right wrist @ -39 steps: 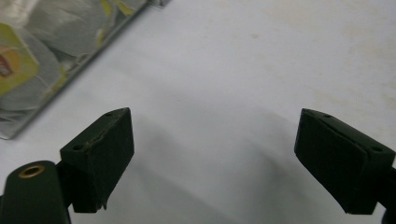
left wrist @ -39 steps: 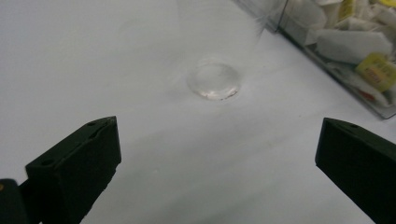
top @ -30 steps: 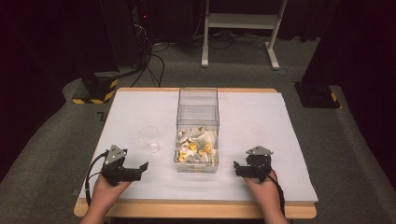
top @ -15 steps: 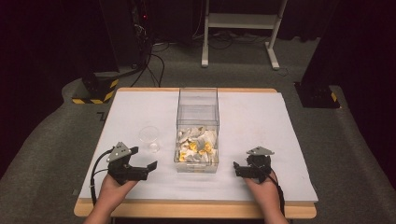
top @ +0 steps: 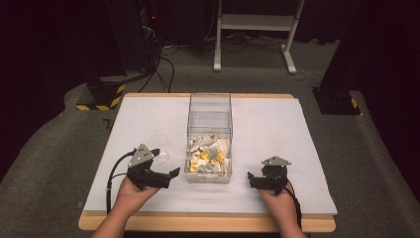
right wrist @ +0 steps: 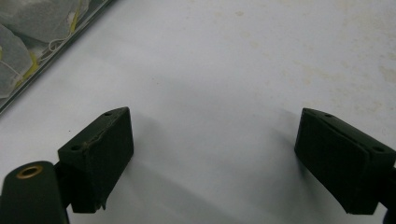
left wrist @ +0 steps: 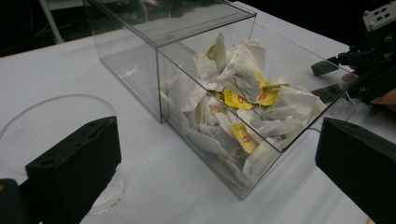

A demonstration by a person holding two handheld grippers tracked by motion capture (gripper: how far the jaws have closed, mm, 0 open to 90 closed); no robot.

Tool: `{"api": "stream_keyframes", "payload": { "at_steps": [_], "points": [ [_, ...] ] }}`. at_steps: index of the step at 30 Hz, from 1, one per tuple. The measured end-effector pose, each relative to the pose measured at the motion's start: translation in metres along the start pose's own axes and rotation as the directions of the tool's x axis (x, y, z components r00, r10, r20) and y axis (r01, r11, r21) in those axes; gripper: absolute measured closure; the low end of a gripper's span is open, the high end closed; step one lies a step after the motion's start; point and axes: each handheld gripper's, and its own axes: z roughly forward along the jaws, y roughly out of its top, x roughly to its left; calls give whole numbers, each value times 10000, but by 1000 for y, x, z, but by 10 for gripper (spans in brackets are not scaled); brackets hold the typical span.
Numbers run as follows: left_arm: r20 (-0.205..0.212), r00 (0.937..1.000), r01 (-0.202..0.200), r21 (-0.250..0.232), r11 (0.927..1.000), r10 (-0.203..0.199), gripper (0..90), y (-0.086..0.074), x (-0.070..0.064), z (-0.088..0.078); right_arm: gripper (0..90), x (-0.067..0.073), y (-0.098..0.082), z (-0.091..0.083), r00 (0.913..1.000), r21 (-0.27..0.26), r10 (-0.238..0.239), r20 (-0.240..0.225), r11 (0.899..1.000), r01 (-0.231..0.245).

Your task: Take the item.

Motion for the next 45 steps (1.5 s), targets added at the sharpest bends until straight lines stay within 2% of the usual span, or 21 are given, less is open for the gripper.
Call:
{"api": "stream_keyframes", "payload": {
  "at_steps": [9, 13, 15, 18, 25, 28, 30, 34, 40, 42, 45],
  "points": [
    [459, 9980, -432, 96, 9990, 427, 22, 11, -9, 22, 115, 0, 0, 0, 10000, 0, 28, 1, 10000, -28],
    [652, 9966, -506, 86, 9987, 500, 37, 14, -12, 29, 115, 0, 0, 0, 10000, -3, 31, 0, 10000, -31],
    [864, 9955, -404, 78, 9992, 396, 58, 15, -12, 34, 115, 0, 0, 0, 10000, -5, 31, -5, 10000, -31],
    [968, 9949, -312, 191, 9993, 292, 65, 15, -11, 38, 115, 0, 0, 0, 10000, -4, 35, -3, 10000, -35],
    [1222, 9911, -591, 472, 9971, 530, 102, 24, -18, 55, 115, 0, 0, 0, 10000, -6, 36, -9, 10000, -36],
    [1454, 9883, -551, 606, 9966, 458, 145, 26, -17, 62, 115, 0, 0, 0, 10000, 7, 39, -14, 10000, -39],
    [1454, 9884, -533, 664, 9964, 432, 153, 27, -17, 65, 115, 0, 0, 0, 10000, 7, 39, -17, 10000, -39],
    [1434, 9877, -776, 1026, 9917, 625, 175, 32, -17, 76, 115, 0, 0, 0, 10000, 6, 39, -26, 10000, -39],
    [1382, 9869, -1015, 1279, 9866, 836, 211, 38, -17, 83, 115, 0, 0, 0, 10000, 5, 41, -24, 10000, -41],
    [1310, 9847, -1340, 1448, 9803, 1153, 228, 42, -20, 87, 115, 0, 0, 0, 10000, 4, 40, -22, 10000, -40],
    [1451, 9812, -1511, 1676, 9742, 1273, 316, 46, -20, 92, 115, 0, 0, 0, 10000, 2, 39, -16, 10000, -39]
  ]
}}
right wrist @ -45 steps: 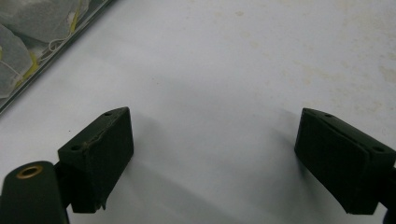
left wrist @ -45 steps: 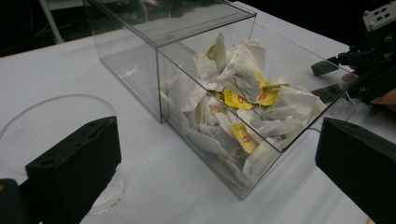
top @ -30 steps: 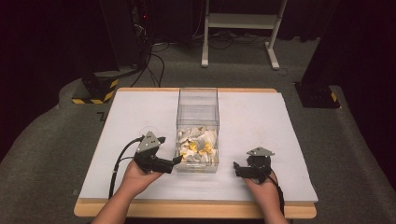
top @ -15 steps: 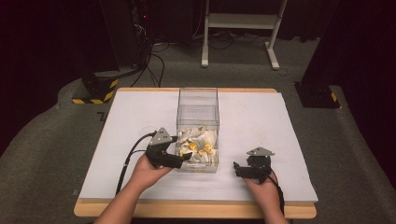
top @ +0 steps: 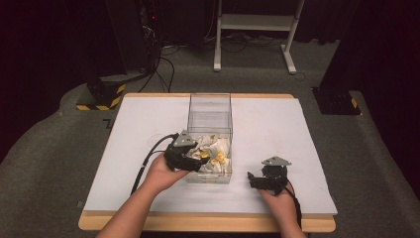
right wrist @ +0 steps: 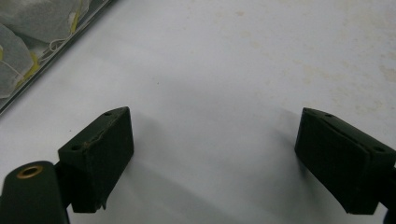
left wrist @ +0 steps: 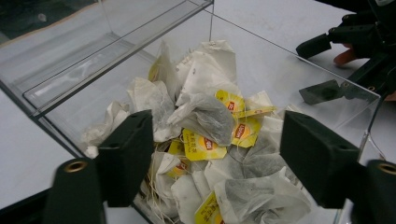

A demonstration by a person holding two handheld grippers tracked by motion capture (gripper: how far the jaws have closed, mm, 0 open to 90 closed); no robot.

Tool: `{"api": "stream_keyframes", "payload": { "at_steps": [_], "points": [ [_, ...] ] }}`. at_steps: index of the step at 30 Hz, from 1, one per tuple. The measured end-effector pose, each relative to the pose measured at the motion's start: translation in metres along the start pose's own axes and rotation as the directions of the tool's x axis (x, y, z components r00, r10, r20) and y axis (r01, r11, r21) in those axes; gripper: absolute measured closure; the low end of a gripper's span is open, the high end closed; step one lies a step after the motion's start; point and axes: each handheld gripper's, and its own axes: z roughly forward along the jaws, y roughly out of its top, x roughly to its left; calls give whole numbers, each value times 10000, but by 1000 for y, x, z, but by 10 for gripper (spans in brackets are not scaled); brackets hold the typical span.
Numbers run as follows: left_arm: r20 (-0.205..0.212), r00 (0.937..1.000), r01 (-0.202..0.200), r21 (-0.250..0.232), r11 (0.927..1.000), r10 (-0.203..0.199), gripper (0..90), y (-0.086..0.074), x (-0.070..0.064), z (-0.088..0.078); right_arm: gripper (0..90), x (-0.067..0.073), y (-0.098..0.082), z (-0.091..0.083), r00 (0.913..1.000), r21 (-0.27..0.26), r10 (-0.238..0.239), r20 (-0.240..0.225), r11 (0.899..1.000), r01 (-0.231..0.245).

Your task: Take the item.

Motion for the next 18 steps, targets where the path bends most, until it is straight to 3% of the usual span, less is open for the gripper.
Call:
{"api": "stream_keyframes", "payload": {
  "at_steps": [6, 9, 13, 15, 18],
  "points": [
    [-160, 9995, -284, 422, 9987, 291, 404, 7, 0, 9, 115, 0, 0, 0, 10000, -2, 2, -5, 10000, -2],
    [-475, 9980, -363, 959, 9947, 410, 471, 12, 3, 18, 116, 0, 0, 0, 10000, -16, 1, -20, 10000, -1],
    [-285, 9988, -363, 1152, 9927, 398, 586, 15, 5, 22, 116, 0, 0, 0, 10000, -18, -2, -23, 10000, 2],
    [-269, 9986, -413, 1327, 9903, 452, 600, 16, 5, 25, 116, 0, 0, 0, 10000, -19, -4, -29, 10000, 4],
    [-559, 9965, -499, 1888, 9807, 614, 605, 20, 4, 32, 117, 0, 0, 0, 10000, -28, 12, -37, 10000, -12]
  ]
}}
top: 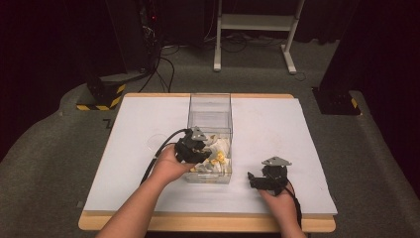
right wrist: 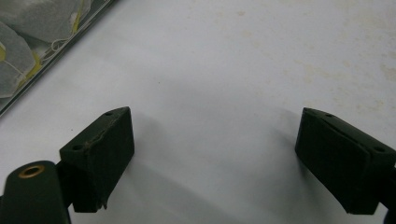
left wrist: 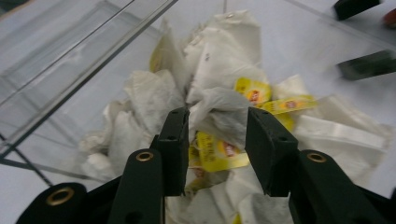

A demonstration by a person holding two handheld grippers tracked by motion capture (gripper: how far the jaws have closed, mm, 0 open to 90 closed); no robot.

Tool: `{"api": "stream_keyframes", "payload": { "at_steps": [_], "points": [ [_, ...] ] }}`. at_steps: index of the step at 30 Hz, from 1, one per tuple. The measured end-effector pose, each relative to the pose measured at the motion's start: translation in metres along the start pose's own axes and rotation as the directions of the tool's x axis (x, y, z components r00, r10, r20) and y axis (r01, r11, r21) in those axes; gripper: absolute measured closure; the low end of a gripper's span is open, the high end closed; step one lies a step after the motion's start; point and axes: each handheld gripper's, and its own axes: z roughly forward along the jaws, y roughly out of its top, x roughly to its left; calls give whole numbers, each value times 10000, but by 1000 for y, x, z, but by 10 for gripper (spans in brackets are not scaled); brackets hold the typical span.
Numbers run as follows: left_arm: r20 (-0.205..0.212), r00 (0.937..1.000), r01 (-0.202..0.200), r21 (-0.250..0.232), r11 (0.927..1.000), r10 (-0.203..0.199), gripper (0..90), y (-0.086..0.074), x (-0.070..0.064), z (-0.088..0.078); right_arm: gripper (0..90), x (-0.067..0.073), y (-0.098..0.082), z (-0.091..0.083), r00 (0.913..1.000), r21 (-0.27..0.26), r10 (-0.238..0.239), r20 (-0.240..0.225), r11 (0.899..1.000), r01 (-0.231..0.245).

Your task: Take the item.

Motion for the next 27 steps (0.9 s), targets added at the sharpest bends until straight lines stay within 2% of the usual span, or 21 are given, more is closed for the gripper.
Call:
{"api": "stream_keyframes", "payload": {
  "at_steps": [2, 3, 5, 6, 9, 13, 19, 20, 23, 27],
  "points": [
    [43, 10000, 82, 85, 9999, -82, 615, 2, 1, 0, 117, 0, 0, 0, 10000, 0, 3, -5, 10000, -3],
    [-93, 9999, -93, 299, 9995, 96, 636, 4, 1, 2, 117, 0, 0, 0, 10000, 4, 13, -3, 10000, -13],
    [-127, 9998, -161, 354, 9992, 166, 655, 4, 0, 3, 118, 0, 0, 0, 10000, 0, 14, -3, 10000, -14],
    [-256, 9987, -421, 526, 9977, 435, 658, 5, -3, 4, 118, 0, 0, 0, 10000, -4, 8, -12, 10000, -8],
    [-242, 9992, -314, 762, 9966, 333, 647, 6, -2, 8, 118, 0, 0, 0, 10000, -7, 24, -23, 10000, -24],
    [-361, 9986, -350, 757, 9965, 378, 698, 5, -1, 9, 118, 0, 0, 0, 10000, -1, 40, -27, 10000, -40],
    [-822, 9936, -714, 791, 9943, 778, 793, 4, -3, 10, 119, 0, 0, 0, 10000, -14, 30, -33, 10000, -30],
    [-893, 9918, -836, 818, 9931, 909, 835, 4, -3, 9, 119, 0, 0, 0, 10000, -12, 45, -32, 10000, -45],
    [-835, 9929, -795, 675, 9945, 850, 885, 3, -2, 8, 120, 0, 0, 0, 10000, -9, 57, -43, 10000, -57],
    [-755, 9947, -669, 449, 9967, 701, 898, 1, -2, 6, 120, 0, -1, -1, 10000, -8, 50, -47, 10000, -50]
  ]
}}
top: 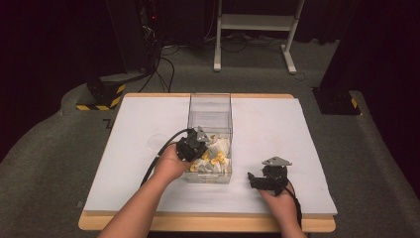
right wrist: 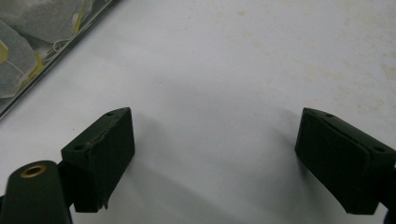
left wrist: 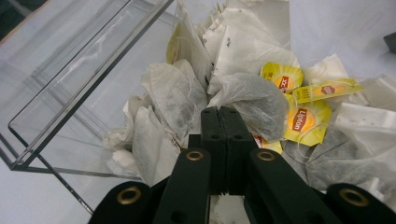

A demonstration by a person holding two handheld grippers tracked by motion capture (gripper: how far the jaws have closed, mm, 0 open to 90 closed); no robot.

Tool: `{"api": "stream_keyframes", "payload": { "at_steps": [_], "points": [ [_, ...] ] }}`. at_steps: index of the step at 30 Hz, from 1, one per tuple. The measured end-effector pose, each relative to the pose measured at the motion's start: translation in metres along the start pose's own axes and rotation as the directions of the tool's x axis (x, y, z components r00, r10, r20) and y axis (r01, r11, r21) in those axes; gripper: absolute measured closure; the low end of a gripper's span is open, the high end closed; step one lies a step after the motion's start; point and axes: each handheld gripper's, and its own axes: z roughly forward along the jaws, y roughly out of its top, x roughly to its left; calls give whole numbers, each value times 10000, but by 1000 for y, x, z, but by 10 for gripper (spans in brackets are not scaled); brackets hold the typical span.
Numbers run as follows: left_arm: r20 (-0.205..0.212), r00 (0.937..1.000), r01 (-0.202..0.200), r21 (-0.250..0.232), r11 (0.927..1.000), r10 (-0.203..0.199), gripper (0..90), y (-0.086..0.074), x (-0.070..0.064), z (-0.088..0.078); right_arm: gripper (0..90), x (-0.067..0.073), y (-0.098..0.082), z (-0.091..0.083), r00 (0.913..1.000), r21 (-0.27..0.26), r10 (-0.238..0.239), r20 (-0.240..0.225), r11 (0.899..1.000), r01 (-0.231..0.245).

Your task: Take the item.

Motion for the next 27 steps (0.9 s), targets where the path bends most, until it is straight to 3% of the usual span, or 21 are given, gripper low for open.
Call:
{"api": "stream_keyframes", "payload": {
  "at_steps": [6, 13, 21, 25, 27],
  "points": [
    [211, 9988, 454, -740, 9962, -440, 900, -5, 1, -9, 120, 0, 0, 0, 10000, 0, 5, -5, 10000, -5],
    [422, 9976, 603, -1380, 9886, -549, 900, -12, -2, -19, 120, 0, 0, 0, 10000, -3, -10, -5, 10000, 10],
    [579, 9941, 1020, -2124, 9718, -917, 900, -27, -2, -31, 120, 0, 0, 0, 10000, -9, -17, 7, 10000, 17],
    [607, 9933, 1101, -2258, 9679, -988, 900, -32, -2, -34, 121, 0, 0, 0, 10000, -6, -31, 9, 10000, 31],
    [692, 9905, 1324, -2483, 9596, -1187, 900, -37, -1, -37, 120, 0, 0, 0, 10000, -15, -66, 13, 10000, 66]
  ]
}}
